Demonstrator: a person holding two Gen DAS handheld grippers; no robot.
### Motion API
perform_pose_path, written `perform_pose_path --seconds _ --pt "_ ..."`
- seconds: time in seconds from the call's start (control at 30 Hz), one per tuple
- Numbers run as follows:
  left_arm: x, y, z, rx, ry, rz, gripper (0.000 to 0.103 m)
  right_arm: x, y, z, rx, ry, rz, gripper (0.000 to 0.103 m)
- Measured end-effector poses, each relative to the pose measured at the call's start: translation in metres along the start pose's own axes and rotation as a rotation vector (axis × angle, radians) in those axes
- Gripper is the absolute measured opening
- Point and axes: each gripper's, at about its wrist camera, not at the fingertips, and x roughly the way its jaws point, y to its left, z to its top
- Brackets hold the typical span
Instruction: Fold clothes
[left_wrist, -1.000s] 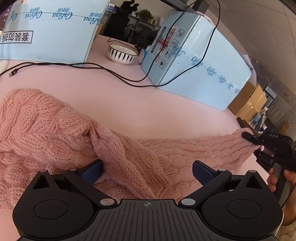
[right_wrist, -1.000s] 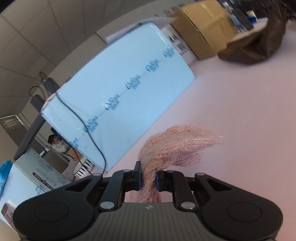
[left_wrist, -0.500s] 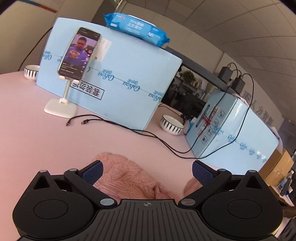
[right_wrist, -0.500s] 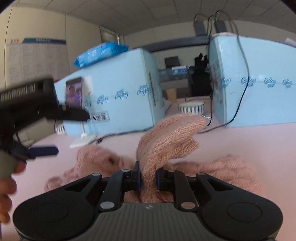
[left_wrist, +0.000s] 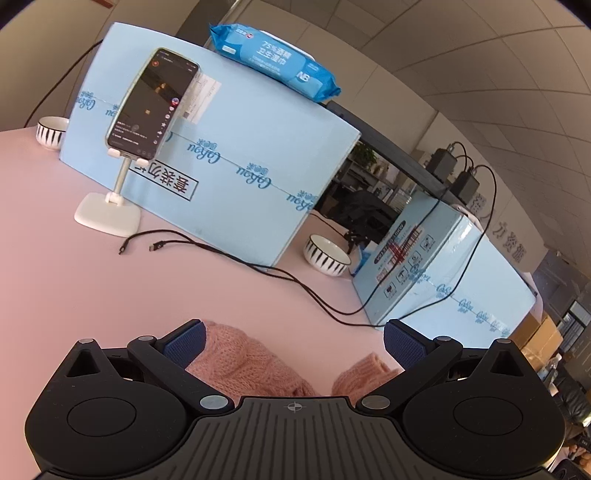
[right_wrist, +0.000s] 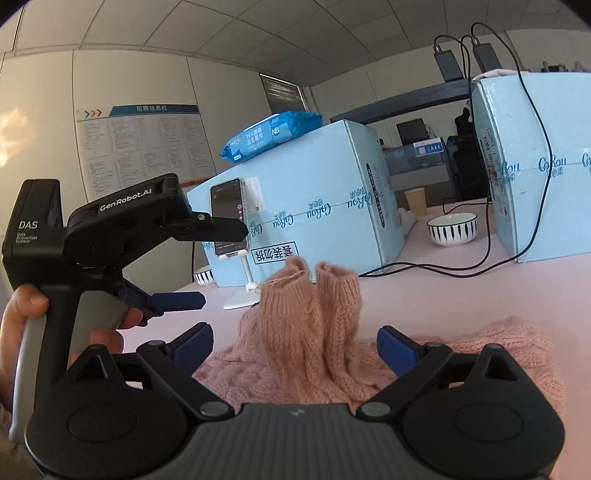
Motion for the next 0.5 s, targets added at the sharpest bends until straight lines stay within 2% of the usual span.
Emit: perform_pose_path --seconds 0.07,0.1,0.2,0.27,0.3,0.4,0.43,0.5 --pt "-0.004 0.004 0.006 -0.026 -0.009 -0.014 0.103 0.016 0.003 -0.007 -0.01 0.066 -0.012 0.097" --pt "-0.008 0.005 0.009 -0.031 -0.014 -0.025 0.103 0.014 0.004 -0.009 -0.015 0.055 -0.02 0.095" --pt "-0.017 0.001 0.015 0.024 -0.029 -0.035 0.103 -0.016 0.001 -0.004 -0.026 -0.076 0.054 0.097" --pt "-0.02 -0.005 0.019 0.062 -0.044 -0.051 0.103 -0.024 0.007 0.0 -0.101 -0.113 0.088 0.1" --pt "-0.02 -0.008 0.021 0.068 -0.047 -0.064 0.103 -0.018 0.01 0.002 -0.123 -0.086 0.08 0.1" --pt "-0.022 -0.016 0.023 0.073 -0.053 -0.096 0.103 0.019 0.003 -0.003 -0.049 0.095 0.123 0.098" --pt "-0.022 -0.018 0.022 0.077 -0.054 -0.101 0.103 0.023 0.001 -0.004 -0.02 0.113 0.14 0.098" --pt "-0.024 -0.019 0.018 0.093 -0.048 -0.095 0.103 0.013 -0.001 -0.001 -0.02 0.065 0.187 0.097"
